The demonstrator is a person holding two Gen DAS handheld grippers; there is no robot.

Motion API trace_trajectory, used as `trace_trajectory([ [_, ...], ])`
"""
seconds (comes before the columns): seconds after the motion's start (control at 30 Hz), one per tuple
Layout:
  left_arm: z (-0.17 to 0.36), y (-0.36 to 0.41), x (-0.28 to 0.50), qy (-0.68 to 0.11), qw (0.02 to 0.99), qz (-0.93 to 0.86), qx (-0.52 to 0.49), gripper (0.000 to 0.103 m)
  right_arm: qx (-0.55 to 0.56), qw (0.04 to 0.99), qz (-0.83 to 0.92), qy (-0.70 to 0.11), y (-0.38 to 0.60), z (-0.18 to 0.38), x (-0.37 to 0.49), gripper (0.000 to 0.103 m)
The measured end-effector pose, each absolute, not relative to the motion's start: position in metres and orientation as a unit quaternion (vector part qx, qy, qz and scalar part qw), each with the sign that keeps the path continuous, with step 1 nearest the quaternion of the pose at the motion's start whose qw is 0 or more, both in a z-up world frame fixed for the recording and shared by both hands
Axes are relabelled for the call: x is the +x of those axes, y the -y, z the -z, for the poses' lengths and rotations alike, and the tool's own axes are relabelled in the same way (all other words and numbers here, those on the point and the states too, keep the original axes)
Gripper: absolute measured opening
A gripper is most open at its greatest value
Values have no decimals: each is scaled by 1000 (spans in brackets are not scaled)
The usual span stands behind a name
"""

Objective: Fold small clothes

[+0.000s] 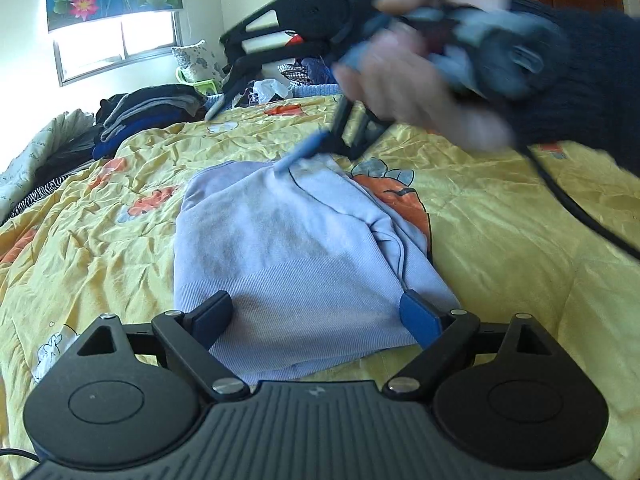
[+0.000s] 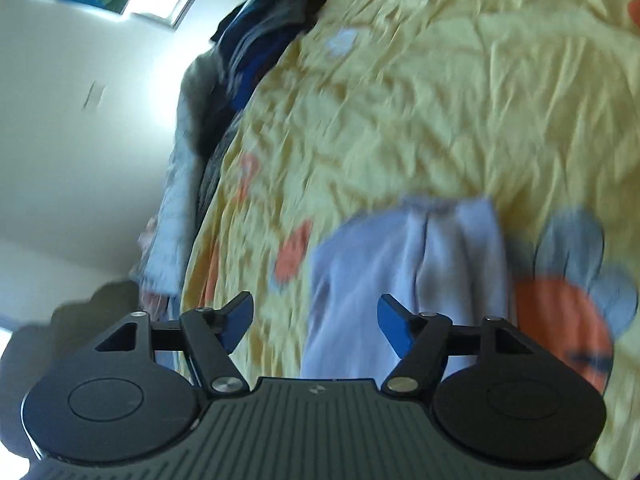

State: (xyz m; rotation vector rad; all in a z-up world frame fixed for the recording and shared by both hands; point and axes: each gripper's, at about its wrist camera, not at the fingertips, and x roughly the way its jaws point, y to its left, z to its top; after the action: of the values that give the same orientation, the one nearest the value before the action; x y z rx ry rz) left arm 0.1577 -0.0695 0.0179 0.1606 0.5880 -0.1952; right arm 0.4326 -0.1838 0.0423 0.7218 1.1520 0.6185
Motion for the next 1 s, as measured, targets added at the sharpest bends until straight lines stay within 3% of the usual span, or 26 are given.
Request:
trace_trajectory([
  [0.03, -18, 70, 158, -289, 949, 96, 80, 92, 313, 733, -282, -534, 183, -39, 423, 74],
  [0.13, -18, 71, 158, -288, 949, 95, 82, 92, 286, 751, -280, -526, 182, -17, 411, 50],
  [0.2, -20, 68, 157, -287, 949, 98, 81, 92, 324, 743, -258, -526, 192, -16, 409, 48],
  [0.23, -24, 65, 156, -287, 950, 99, 76, 92, 330, 746, -249, -522, 197, -22, 404, 51],
  [0.27, -29, 60, 153, -286, 951, 95, 68, 93, 325, 756, -245, -513, 200, -32, 397, 63],
  [0.43, -56, 15, 129, -263, 964, 43, 16, 93, 242, 834, -247, -431, 226, -80, 322, 79],
  [0.73, -34, -9, 119, -313, 950, 12, -18, 94, 97, 893, -122, -422, 238, -31, 195, 80],
  [0.93, -8, 16, 122, -337, 941, 19, 11, 98, 44, 921, -87, -377, 210, -15, 163, 100],
  [1.0, -5, 16, 118, -333, 943, 22, 4, 101, 19, 928, -73, -365, 200, -9, 158, 101],
])
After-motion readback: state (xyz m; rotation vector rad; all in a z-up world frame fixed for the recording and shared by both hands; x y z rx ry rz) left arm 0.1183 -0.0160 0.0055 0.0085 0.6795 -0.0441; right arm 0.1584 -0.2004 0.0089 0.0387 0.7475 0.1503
